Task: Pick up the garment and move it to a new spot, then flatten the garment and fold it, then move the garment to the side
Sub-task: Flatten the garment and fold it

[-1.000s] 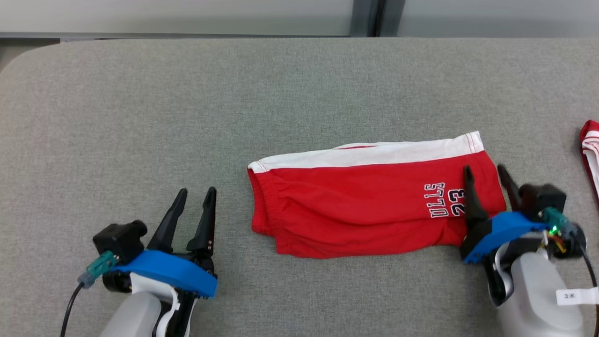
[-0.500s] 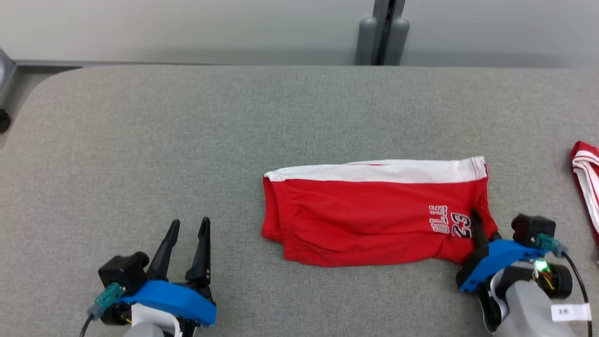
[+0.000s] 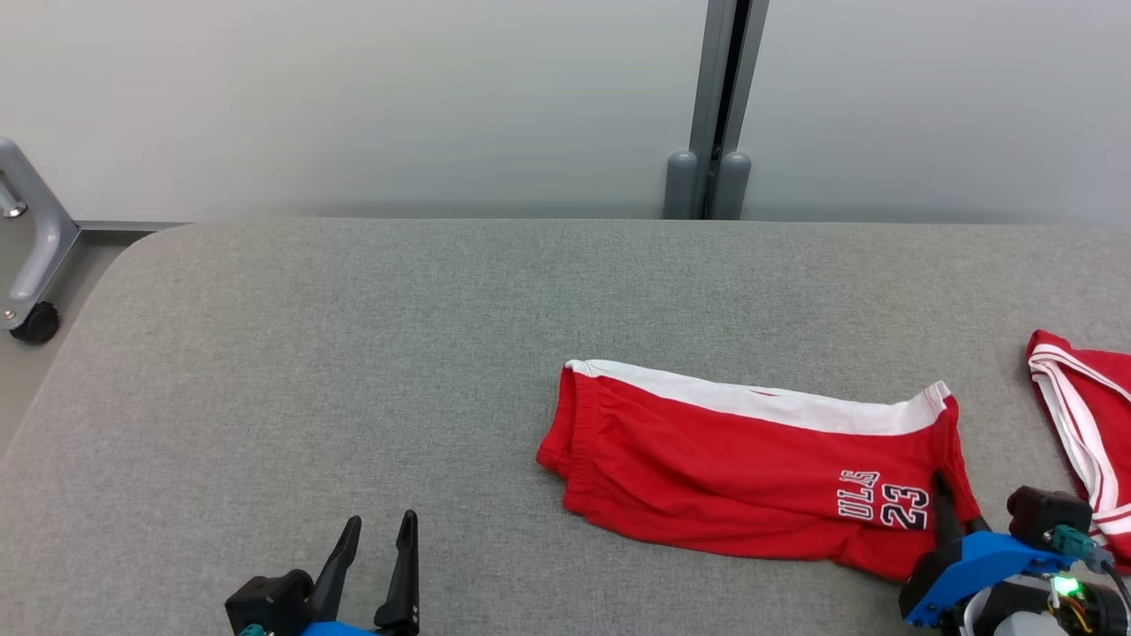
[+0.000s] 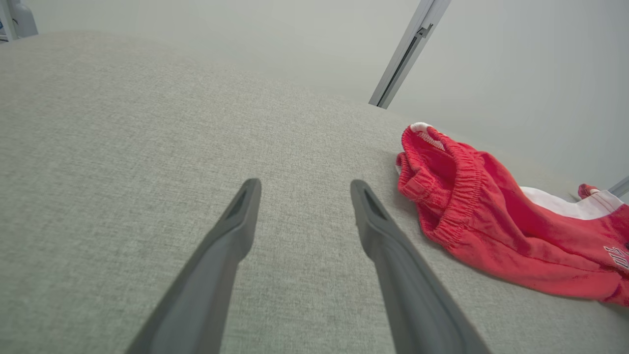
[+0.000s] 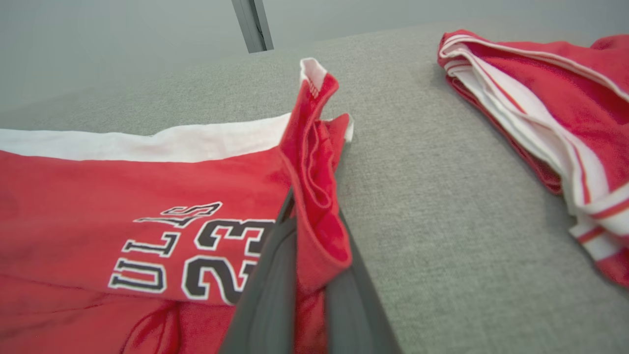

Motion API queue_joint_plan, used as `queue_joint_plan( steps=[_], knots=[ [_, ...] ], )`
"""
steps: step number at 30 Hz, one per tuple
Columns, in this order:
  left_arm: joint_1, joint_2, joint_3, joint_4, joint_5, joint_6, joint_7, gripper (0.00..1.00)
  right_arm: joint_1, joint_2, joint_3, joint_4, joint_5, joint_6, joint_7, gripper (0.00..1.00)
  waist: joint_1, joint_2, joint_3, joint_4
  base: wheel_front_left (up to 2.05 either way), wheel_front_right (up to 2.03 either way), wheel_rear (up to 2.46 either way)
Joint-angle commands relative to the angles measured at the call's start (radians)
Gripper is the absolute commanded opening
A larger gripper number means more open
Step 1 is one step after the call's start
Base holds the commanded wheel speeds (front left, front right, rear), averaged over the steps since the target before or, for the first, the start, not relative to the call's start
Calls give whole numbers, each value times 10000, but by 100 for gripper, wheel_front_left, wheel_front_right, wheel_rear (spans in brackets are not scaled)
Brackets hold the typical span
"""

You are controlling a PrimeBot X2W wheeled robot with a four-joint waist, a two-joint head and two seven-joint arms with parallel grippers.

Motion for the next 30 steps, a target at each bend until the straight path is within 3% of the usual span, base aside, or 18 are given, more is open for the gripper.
queue_joint_plan(
  steps=[1,8,14,20,21,22,23,27,30],
  knots=[
    [86,-60,40,-10,71,27,-21,100,38,-116,-8,-273,-106,-7,-34,0,1,0,-20,21,0,0,0],
    [-66,-82,-92,48,3,27,-21,100,-523,28,842,-1764,85,-4,-35,0,1,0,187,285,0,0,0],
    [-176,-90,-299,164,-128,27,-21,100,-836,70,3188,-2576,1314,-4,-36,0,1,0,211,704,0,0,0],
    [-255,-17,-434,314,-213,27,-21,100,-1173,53,5514,-2134,2334,-4,-35,0,1,0,287,1274,0,0,0],
    [-277,-12,-475,334,-229,27,-21,100,-1196,51,5836,-1974,2542,-4,-36,14,1,0,305,1372,0,0,0],
    [-305,10,-490,365,-239,27,-21,100,-1193,49,6154,-1773,2723,-4,-32,51,1,0,314,1451,0,0,0],
    [-335,28,-490,382,-249,27,-20,100,-1240,46,6513,-1621,2850,-4,-6,100,1,0,324,1508,0,0,0],
    [-376,87,-422,416,-212,27,-21,100,-1336,47,7751,-1746,3696,-4,-26,100,1,0,323,1569,0,0,0],
    [-383,122,-225,368,-96,27,-20,100,-1304,44,8057,-2131,3880,-4,-34,100,1,0,273,1377,0,0,0]
  ],
)
